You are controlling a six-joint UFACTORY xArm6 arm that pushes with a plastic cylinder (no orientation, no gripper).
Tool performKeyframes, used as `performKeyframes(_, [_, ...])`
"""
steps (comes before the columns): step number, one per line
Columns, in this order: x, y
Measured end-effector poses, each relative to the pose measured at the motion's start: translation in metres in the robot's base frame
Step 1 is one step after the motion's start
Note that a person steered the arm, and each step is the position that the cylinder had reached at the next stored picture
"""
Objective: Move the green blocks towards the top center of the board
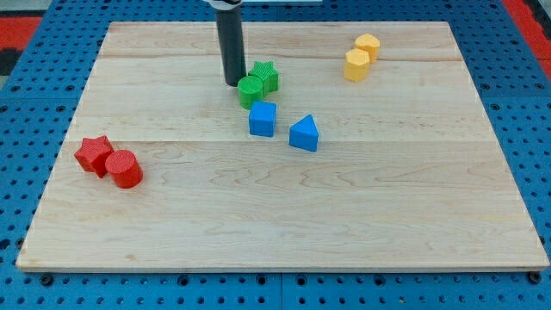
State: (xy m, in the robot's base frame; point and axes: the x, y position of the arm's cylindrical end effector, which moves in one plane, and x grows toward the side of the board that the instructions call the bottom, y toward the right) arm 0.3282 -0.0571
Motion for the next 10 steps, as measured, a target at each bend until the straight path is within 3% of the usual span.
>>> performKeyframes(1, [0.015,-0.037])
performKeyframes(2, [0.057,-0.03])
performKeyframes(3, [0.056,0.004])
performKeyframes(6, [-0.031,-0.001])
performKeyframes(10, [-0.099,0.079])
